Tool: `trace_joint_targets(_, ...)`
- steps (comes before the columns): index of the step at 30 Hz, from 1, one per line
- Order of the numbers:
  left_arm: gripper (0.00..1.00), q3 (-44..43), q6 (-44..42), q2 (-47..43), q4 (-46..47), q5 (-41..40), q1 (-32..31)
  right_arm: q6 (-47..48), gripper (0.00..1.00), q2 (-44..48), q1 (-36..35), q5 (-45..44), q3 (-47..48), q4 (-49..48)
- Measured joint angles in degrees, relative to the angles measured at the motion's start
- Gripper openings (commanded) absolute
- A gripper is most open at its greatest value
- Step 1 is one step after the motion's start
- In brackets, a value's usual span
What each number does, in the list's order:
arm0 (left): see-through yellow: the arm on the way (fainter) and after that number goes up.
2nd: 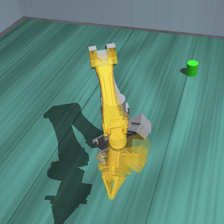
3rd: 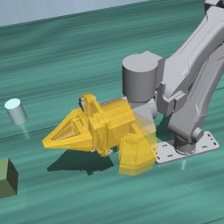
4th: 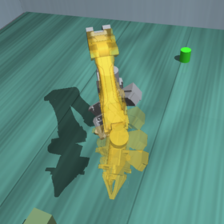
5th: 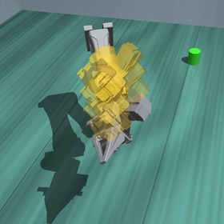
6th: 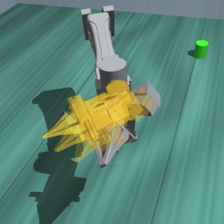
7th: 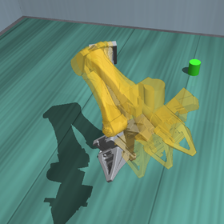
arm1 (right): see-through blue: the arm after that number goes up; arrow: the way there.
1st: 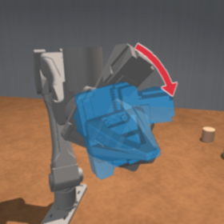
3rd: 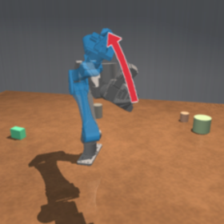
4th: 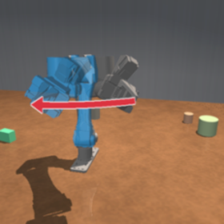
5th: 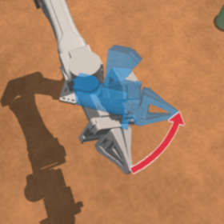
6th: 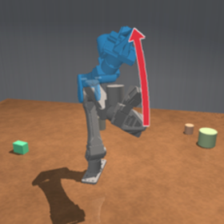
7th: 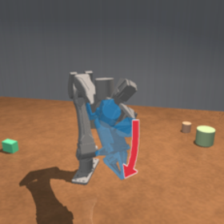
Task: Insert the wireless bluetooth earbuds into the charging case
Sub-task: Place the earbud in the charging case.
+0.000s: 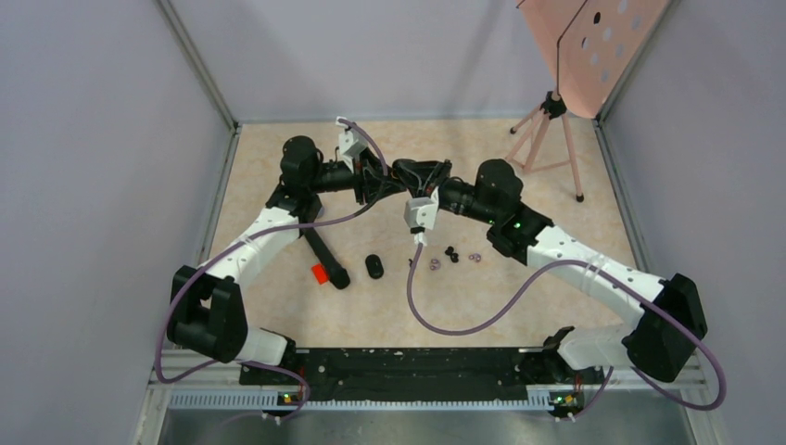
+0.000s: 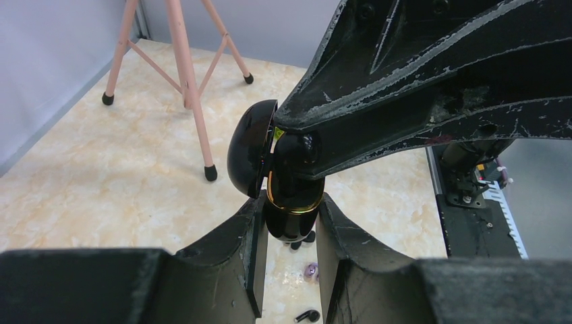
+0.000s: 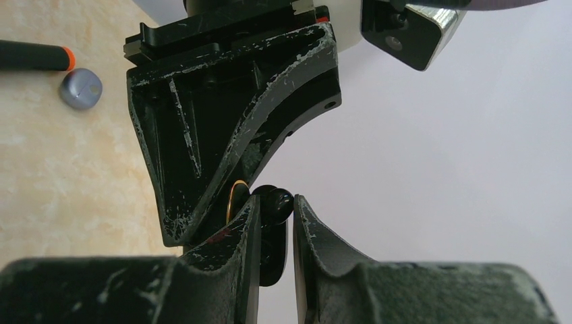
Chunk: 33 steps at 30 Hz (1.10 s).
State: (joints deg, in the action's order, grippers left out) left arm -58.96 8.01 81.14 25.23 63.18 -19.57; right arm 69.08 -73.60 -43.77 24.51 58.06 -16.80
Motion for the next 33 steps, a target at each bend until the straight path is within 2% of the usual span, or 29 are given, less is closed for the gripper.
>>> trace_joint_targets(6, 0.0, 0.0, -0.9, 0.0, -0.1, -0.2, 0.1, 0.3, 0.08, -0.7, 0.0, 0.3, 3.2, 5.3)
trace_joint_targets(13, 0.0, 0.6, -1.3, 0.0, 0.1, -0.3, 0.0, 0.2, 0.24, -0.8, 0.0, 0.4, 5.4, 10.3)
trace_joint_targets(19, 0.0, 0.9, -1.3, 0.0, 0.6, -1.3, 0.0, 0.5, 0.33, -0.8, 0.0, 0.8, 7.0, 14.9)
trace_joint_targets(26, 0.0, 1.6, -1.3, 0.0, 0.5, -1.2, -0.1, 1.6, 0.56, -0.9, 0.0, 0.8, 8.7, 17.3)
trace_joint_targets(33, 0.0, 1.9, -1.3, 0.0, 0.6, -1.1, -0.1, 1.3, 0.65, -1.1, 0.0, 0.3, 10.6, 19.3)
